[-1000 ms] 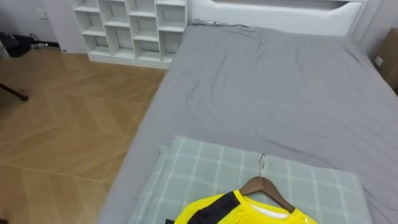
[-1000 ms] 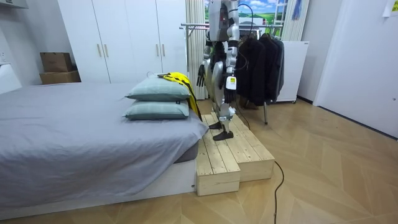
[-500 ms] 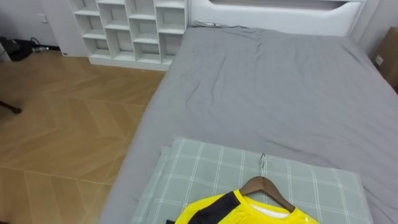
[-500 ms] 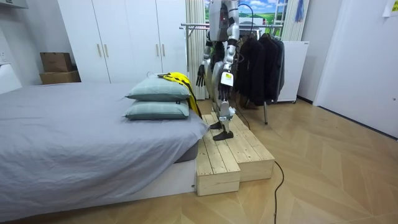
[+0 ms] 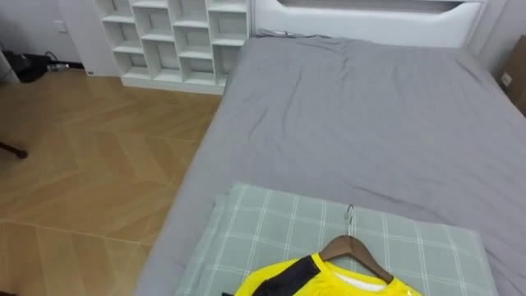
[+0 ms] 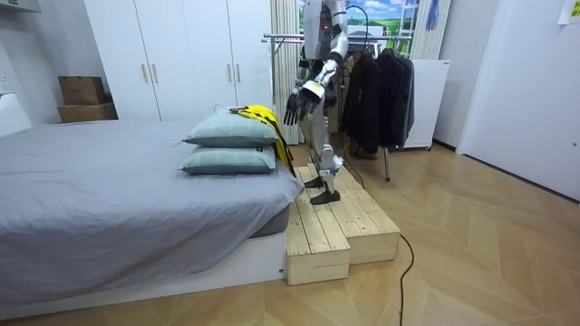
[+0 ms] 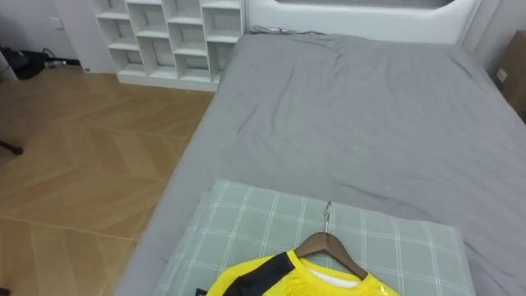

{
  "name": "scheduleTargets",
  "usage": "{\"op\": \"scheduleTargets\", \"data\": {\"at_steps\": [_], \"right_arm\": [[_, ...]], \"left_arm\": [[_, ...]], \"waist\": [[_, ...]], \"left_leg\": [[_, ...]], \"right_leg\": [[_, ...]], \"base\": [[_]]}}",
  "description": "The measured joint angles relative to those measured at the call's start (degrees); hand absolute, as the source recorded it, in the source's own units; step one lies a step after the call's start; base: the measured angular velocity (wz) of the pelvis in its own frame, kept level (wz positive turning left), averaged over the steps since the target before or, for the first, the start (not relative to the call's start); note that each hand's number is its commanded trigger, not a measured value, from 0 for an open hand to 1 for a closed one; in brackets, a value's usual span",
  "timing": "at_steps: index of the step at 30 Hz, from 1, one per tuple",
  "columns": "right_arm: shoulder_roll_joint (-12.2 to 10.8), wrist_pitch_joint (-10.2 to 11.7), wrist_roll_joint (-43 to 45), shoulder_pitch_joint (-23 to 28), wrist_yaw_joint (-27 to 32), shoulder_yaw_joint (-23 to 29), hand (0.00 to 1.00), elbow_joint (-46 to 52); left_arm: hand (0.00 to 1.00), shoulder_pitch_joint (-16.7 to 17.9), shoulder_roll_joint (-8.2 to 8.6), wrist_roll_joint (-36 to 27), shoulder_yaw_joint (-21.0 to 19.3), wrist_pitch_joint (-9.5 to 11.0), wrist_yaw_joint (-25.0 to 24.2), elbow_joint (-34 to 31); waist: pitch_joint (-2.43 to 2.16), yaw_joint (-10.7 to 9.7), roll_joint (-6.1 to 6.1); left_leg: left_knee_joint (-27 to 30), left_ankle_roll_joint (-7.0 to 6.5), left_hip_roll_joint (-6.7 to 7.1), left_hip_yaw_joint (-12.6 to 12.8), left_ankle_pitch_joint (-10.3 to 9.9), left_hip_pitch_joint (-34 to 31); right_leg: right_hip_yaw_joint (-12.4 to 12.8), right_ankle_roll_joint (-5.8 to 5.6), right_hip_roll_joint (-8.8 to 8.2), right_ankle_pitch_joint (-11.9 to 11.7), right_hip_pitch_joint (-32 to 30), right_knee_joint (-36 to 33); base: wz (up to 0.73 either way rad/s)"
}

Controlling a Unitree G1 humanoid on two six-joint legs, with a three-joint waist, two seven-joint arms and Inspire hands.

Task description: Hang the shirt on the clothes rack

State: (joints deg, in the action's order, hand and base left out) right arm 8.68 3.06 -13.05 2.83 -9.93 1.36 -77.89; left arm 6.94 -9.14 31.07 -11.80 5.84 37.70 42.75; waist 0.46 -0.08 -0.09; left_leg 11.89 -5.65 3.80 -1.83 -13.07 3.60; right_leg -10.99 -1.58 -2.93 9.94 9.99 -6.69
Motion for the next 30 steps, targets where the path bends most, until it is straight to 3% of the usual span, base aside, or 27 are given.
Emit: {"op": "scheduleTargets", "data": {"at_steps": [2, 6, 11, 15, 24, 28, 30], "right_arm": [[0.02, 0.15, 0.0, -0.63, 0.59, -0.03, 0.0, 0.0], [-0.05, 0.15, -1.26, -0.59, 0.5, -0.13, 0.0, -0.07], [0.01, 0.09, -1.65, -0.61, 0.52, -0.19, 0.0, -0.05], [0.06, 0.1, -1.22, -0.91, 0.56, -1.0, 0.0, 0.1], [0.35, 0.12, -1.0, -1.72, 0.37, -2.61, 0.0, 0.0], [0.13, 0.12, -1.22, -1.76, 0.54, -2.63, 0.0, 0.15], [-0.15, 0.12, -1.24, -1.75, 1.1, -2.57, 0.0, 0.29]], "left_arm": [[0.0, -0.49, -0.01, 3.25, 1.81, 1.04, 1.19, -2.9], [0.0, -0.37, -0.01, 9.16, 5.19, 1.2, 2.07, -10.11], [0.0, -1.01, -0.76, 18.95, 9.02, 1.09, 3.13, -13.53], [0.0, -1.06, -0.91, 21.48, 13.19, 0.39, 3.37, -13.51], [0.0, -3.58, -0.95, 25.66, 15.23, -0.52, 3.36, -13.52], [0.0, -4.02, -0.95, 26.74, 15.73, -0.58, 3.17, -13.51], [0.0, -4.21, -0.93, 27.17, 18.13, -0.93, 3.07, -13.58]], "waist": [[-0.17, -0.38, 0.21], [-0.17, -1.29, 0.22], [-0.19, -2.65, 0.27], [-0.25, -3.67, 0.32], [-0.3, -5.08, 0.49], [-0.12, -5.92, 0.2], [-0.04, -6.27, 0.05]], "left_leg": [[-0.04, 0.0, 0.05, -0.03, 0.0, -0.02], [-0.08, 0.07, -0.01, 0.16, 0.05, -0.21], [-0.07, 0.07, 0.03, 0.18, 0.05, -0.45], [0.0, 0.07, 0.03, 0.22, 0.05, -0.86], [0.0, 0.11, -0.06, 0.89, 0.07, -0.85], [0.04, 0.12, -0.1, 1.27, 0.08, -0.91], [0.17, 0.13, -0.08, 1.29, 0.08, -1.12]], "right_leg": [[0.02, 0.0, -0.01, 0.0, 0.09, -0.02], [0.21, 0.0, 0.04, 0.0, 0.05, -0.01], [0.03, 0.0, 0.03, 0.0, -0.13, 0.05], [0.1, 0.0, 0.01, -0.01, -0.59, 0.05], [1.59, 0.01, 0.01, 0.0, -0.87, 0.13], [2.58, 0.0, 0.07, -0.01, -0.92, 0.15], [3.02, 0.01, 0.08, -0.01, -1.0, 0.14]], "base": [[0.0], [0.0], [0.0], [0.0], [-0.03], [-0.05], [0.0]]}}
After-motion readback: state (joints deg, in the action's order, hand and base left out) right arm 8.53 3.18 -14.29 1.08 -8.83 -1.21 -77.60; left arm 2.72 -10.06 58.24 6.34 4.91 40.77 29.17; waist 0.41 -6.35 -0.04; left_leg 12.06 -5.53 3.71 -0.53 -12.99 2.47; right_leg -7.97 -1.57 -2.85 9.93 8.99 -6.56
